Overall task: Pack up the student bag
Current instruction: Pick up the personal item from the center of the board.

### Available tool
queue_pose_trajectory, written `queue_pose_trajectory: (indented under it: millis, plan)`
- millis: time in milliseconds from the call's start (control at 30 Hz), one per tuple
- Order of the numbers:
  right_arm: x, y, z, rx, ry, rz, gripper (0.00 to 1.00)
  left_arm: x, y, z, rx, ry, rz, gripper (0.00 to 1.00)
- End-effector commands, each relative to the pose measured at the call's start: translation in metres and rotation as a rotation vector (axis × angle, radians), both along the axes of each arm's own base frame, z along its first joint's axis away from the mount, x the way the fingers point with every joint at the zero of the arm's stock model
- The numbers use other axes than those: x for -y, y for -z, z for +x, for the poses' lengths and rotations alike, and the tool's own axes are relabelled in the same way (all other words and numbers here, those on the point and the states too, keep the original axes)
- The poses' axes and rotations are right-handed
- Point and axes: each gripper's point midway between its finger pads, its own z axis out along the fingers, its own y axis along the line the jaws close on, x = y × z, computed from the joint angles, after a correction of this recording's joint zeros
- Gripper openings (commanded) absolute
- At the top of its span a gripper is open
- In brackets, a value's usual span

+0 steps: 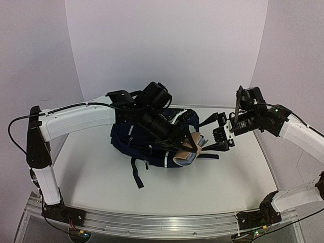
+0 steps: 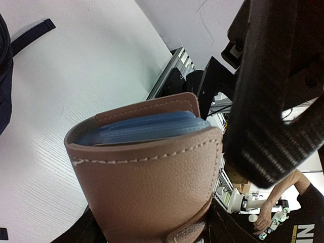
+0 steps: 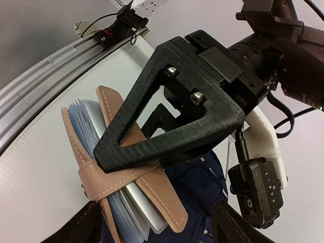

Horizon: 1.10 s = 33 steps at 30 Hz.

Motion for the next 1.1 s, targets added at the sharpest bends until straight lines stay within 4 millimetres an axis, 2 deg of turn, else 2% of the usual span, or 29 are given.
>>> queue_pose_trajectory:
  millis: [0, 267, 333, 400, 467, 500, 533, 633, 700, 767, 833, 933, 1067]
  plan:
    - [-0.003, 0.002, -0.002, 0.06, -0.041, -0.034, 0.66, 0.009, -0.032, -0.006, 0.03, 0.053, -0.1, 0.47]
    - [0.0, 0.017, -0.005, 0.103, -0.086, -0.104, 0.52, 0.009, -0.031, -0.008, 0.02, 0.071, -0.087, 0.46]
    - [0.001, 0.022, -0.005, 0.117, -0.092, -0.122, 0.43, 0.01, -0.031, -0.009, 0.019, 0.073, -0.088, 0.46]
    - [0.001, 0.021, -0.004, 0.117, -0.083, -0.126, 0.29, 0.009, -0.033, -0.007, 0.027, 0.067, -0.085, 0.5]
    - [-0.001, 0.016, -0.002, 0.088, -0.058, -0.119, 0.1, 0.007, -0.035, -0.002, 0.05, 0.038, -0.073, 0.62]
    - [-0.002, 0.011, 0.0, 0.058, -0.037, -0.111, 0.02, 0.004, -0.035, 0.003, 0.07, 0.004, -0.054, 0.68]
    - [-0.004, 0.004, 0.002, 0.017, -0.009, -0.101, 0.0, 0.0, -0.038, 0.01, 0.099, -0.035, -0.039, 0.73]
    - [-0.014, -0.011, 0.012, -0.209, 0.107, -0.075, 0.0, -0.024, -0.062, 0.044, 0.26, -0.24, -0.031, 0.89]
    - [-0.021, -0.019, 0.02, -0.373, 0.183, -0.062, 0.0, -0.053, -0.086, 0.066, 0.356, -0.385, -0.075, 0.98]
    - [-0.026, -0.025, 0.028, -0.519, 0.244, -0.055, 0.0, -0.086, -0.099, 0.084, 0.407, -0.507, -0.103, 1.0]
    - [-0.028, -0.028, 0.032, -0.639, 0.284, -0.061, 0.0, -0.109, -0.107, 0.091, 0.438, -0.551, -0.123, 1.0]
    - [-0.028, -0.022, 0.033, -0.753, 0.318, -0.115, 0.0, -0.116, -0.106, 0.083, 0.468, -0.491, -0.101, 1.0]
    - [-0.024, -0.012, 0.027, -0.905, 0.31, -0.179, 0.0, -0.105, -0.103, 0.069, 0.48, -0.367, -0.126, 0.98]
